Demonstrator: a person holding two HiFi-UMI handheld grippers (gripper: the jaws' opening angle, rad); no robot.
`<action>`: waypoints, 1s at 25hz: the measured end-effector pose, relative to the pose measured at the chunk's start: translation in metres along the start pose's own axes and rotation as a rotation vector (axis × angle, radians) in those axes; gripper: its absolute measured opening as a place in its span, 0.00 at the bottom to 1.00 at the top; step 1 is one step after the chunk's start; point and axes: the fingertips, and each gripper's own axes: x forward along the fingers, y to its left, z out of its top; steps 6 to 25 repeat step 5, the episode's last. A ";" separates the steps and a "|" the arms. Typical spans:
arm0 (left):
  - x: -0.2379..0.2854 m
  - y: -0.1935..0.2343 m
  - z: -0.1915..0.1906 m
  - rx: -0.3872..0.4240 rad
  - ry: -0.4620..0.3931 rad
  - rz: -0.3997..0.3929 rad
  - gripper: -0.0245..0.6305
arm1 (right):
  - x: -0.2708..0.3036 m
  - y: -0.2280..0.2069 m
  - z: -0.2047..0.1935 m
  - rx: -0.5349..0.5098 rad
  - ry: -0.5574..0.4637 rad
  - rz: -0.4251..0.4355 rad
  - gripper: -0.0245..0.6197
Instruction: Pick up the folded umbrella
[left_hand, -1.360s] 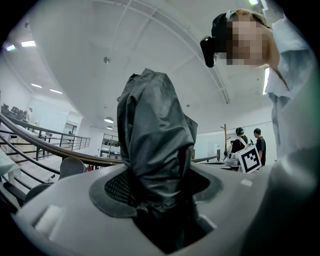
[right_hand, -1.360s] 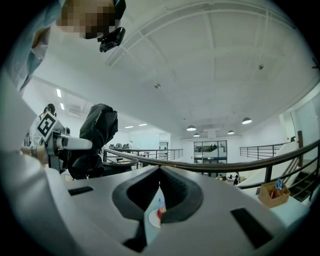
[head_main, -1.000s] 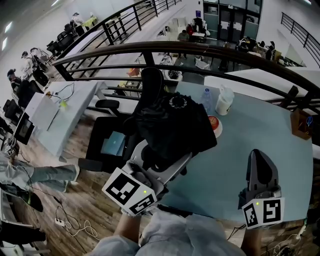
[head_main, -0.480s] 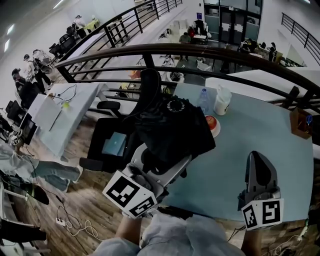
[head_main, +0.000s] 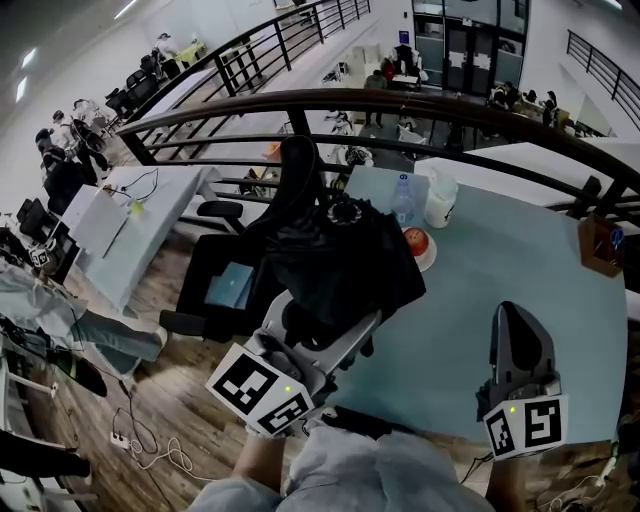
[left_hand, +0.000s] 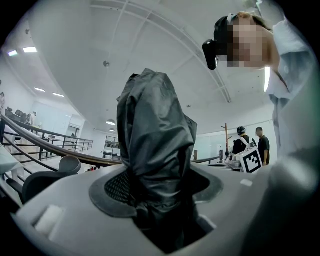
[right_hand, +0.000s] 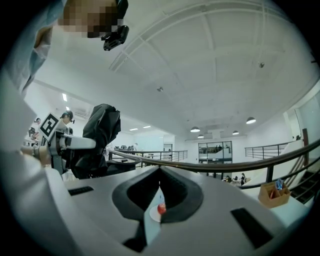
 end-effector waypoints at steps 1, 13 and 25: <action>-0.001 -0.002 -0.001 0.000 -0.001 0.000 0.48 | -0.002 0.001 0.000 -0.001 -0.003 0.001 0.04; -0.009 -0.008 -0.003 -0.004 -0.009 -0.005 0.48 | -0.012 0.008 -0.001 -0.003 -0.011 0.003 0.04; -0.009 -0.008 -0.003 -0.004 -0.009 -0.005 0.48 | -0.012 0.008 -0.001 -0.003 -0.011 0.003 0.04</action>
